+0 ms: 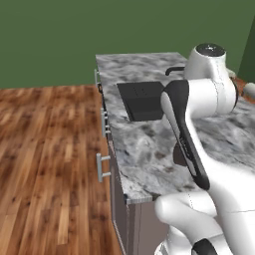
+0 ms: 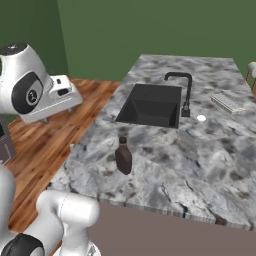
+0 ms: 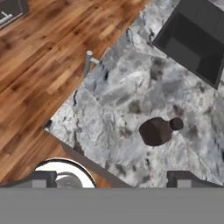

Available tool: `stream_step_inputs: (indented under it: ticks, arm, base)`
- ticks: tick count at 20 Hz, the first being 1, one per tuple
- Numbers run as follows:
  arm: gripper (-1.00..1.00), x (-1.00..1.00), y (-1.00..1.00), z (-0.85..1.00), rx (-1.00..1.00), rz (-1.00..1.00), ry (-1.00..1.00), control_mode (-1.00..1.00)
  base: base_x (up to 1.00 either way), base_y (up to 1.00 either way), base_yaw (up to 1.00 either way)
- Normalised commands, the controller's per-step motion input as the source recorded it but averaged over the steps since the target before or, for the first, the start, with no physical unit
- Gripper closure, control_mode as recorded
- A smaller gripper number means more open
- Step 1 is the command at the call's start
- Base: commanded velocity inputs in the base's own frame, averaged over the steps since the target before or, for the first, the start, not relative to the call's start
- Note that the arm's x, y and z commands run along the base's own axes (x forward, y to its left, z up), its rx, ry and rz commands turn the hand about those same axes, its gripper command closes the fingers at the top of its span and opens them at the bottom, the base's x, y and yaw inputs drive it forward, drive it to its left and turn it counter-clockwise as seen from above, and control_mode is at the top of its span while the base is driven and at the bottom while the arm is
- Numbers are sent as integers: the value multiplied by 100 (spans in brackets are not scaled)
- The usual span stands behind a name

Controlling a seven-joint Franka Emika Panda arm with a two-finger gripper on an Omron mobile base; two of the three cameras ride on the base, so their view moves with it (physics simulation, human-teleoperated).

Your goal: Move the syrup bottle and shaker from the cabinet to the dining counter.

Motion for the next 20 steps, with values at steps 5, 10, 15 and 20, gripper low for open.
stream_step_inputs:
  ticks: [5,10,15,20]
  arm:
    - [-100,-2,-4,-41,4,-14,-5,-100]
    - [-100,-25,-16,-50,26,-3,-29,-100]
    - [-100,-25,-3,-8,35,-1,-27,-100]
    - [-100,-28,0,2,17,-10,-7,-100]
  base:
    - [0,0,0]
    - [0,0,0]
    - [0,0,0]
    - [0,0,0]
